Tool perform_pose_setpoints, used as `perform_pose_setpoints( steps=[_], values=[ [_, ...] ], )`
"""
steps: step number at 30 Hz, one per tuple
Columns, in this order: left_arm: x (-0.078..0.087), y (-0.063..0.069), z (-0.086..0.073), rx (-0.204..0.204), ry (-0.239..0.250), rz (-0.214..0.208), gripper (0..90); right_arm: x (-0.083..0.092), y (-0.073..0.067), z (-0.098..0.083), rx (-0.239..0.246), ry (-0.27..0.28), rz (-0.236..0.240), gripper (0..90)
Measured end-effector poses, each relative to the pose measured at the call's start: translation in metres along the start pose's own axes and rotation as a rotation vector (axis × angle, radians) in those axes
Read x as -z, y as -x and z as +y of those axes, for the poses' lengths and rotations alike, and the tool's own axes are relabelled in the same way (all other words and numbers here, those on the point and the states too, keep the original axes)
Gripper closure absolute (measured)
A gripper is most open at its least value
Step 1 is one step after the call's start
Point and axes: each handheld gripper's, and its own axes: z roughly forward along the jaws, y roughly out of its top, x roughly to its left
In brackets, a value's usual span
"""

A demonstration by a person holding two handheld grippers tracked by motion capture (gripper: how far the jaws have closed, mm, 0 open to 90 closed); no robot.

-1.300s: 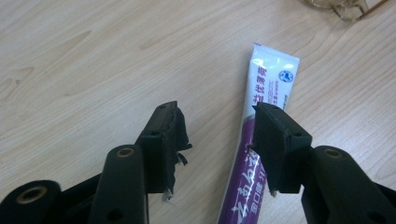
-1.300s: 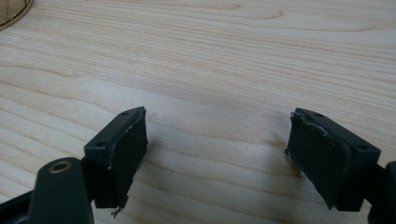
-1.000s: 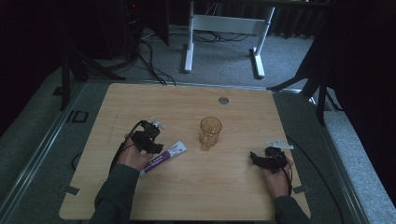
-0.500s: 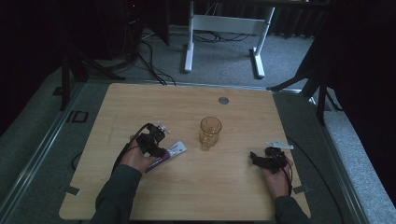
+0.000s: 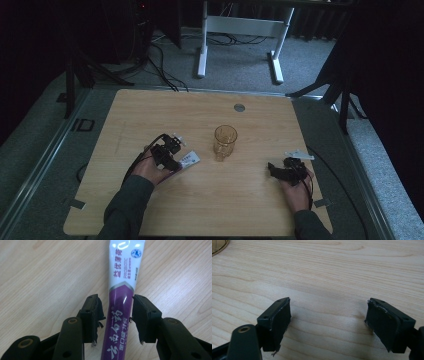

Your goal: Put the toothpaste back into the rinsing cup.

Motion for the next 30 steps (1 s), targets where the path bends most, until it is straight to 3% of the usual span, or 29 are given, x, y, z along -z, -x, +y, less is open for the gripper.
perform_pose_setpoints(
  steps=[12, 30],
  values=[
    [-0.004, -0.001, 0.005, 0.001, -0.041, -0.018, 55.7, 0.000, 0.000, 0.000, 0.000, 0.000, 0.000, 19.8],
    [-0.014, 0.002, 0.013, -0.012, -0.107, -0.014, 53.3, 0.000, 0.000, 0.000, 0.000, 0.000, 0.000, 19.8]
  ],
)
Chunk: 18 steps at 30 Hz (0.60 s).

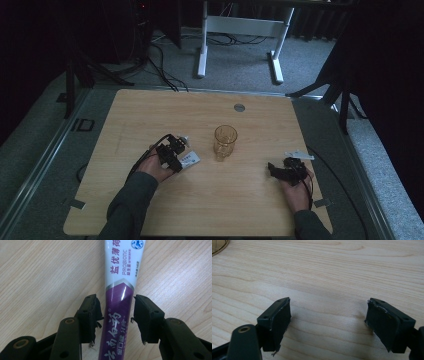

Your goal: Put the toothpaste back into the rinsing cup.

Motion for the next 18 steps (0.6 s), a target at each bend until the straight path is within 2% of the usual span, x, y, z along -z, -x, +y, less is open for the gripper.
perform_pose_setpoints(
  steps=[10, 18],
  values=[
    [-0.006, 0.003, 0.002, -0.017, -0.031, 0.022, 53.8, 0.000, 0.000, 0.000, 0.000, 0.000, 0.000, 19.8],
    [-0.011, 0.004, 0.004, -0.023, -0.051, 0.019, 54.4, 0.000, 0.000, 0.000, 0.000, 0.000, 0.000, 19.8]
  ],
)
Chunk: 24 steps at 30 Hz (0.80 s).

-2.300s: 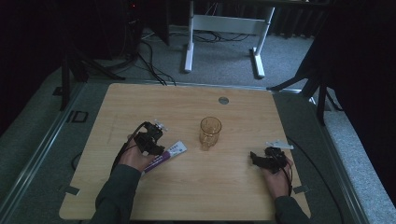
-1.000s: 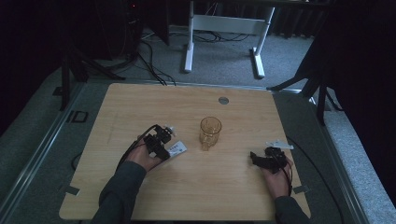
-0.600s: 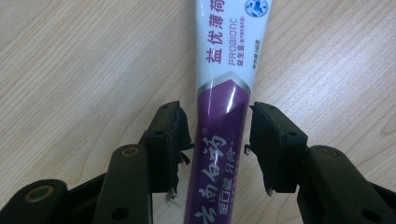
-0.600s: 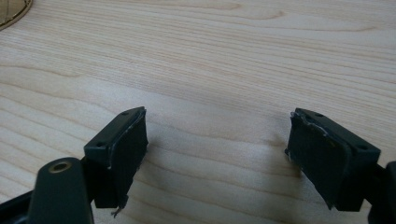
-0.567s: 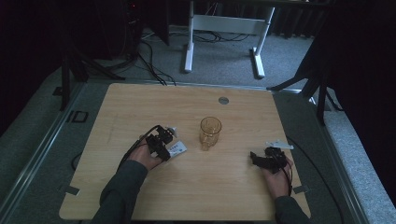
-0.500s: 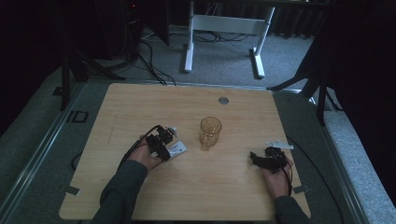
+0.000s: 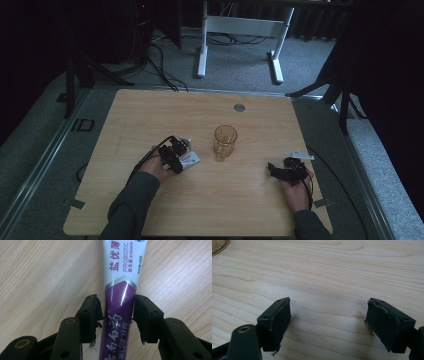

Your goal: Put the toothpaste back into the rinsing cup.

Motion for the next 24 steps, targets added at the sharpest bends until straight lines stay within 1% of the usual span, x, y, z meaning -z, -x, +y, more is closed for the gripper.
perform_pose_setpoints(
  steps=[6, 13, 18, 19, 21, 24],
  values=[
    [-0.007, 0.000, 0.001, -0.007, -0.019, 0.000, 54.4, 0.000, 0.000, 0.000, 0.000, 0.000, 0.000, 19.8],
    [-0.010, -0.001, 0.001, 0.014, -0.025, -0.014, 55.0, 0.000, 0.000, 0.000, 0.000, 0.000, 0.000, 19.8],
    [-0.012, -0.002, 0.002, 0.020, -0.033, -0.030, 58.1, 0.000, 0.000, 0.000, 0.000, 0.000, 0.000, 19.8],
    [-0.012, -0.003, 0.002, 0.034, -0.035, -0.037, 58.1, 0.000, 0.000, 0.000, 0.000, 0.000, 0.000, 19.8],
    [-0.011, -0.004, 0.002, 0.049, -0.037, -0.041, 61.9, 0.000, 0.000, 0.000, 0.000, 0.000, 0.000, 19.8],
    [-0.009, -0.005, 0.001, 0.065, -0.040, -0.047, 64.8, 0.000, 0.000, 0.000, 0.000, 0.000, 0.000, 19.8]
  ],
)
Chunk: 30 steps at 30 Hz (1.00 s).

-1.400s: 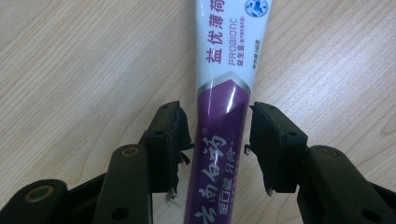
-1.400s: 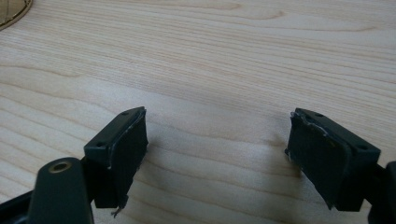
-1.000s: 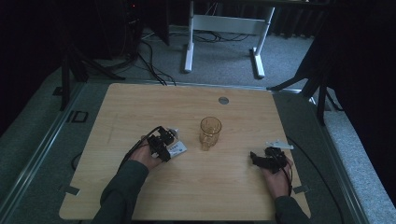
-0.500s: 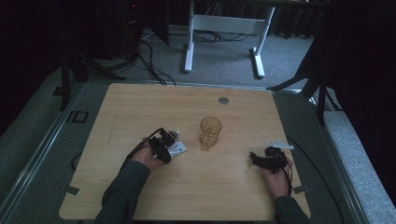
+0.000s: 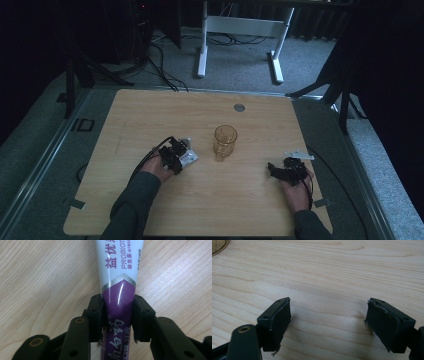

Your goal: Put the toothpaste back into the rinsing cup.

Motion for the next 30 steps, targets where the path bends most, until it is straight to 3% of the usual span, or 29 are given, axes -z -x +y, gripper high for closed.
perform_pose_setpoints(
  steps=[12, 30],
  values=[
    [0.005, -0.008, -0.007, 0.040, 0.010, -0.003, 71.3, 0.000, 0.000, 0.000, 0.000, 0.000, 0.000, 19.8],
    [0.032, -0.025, -0.020, 0.149, 0.169, -0.010, 72.2, 0.000, 0.000, 0.000, -0.001, 0.000, 0.000, 19.8]
  ],
)
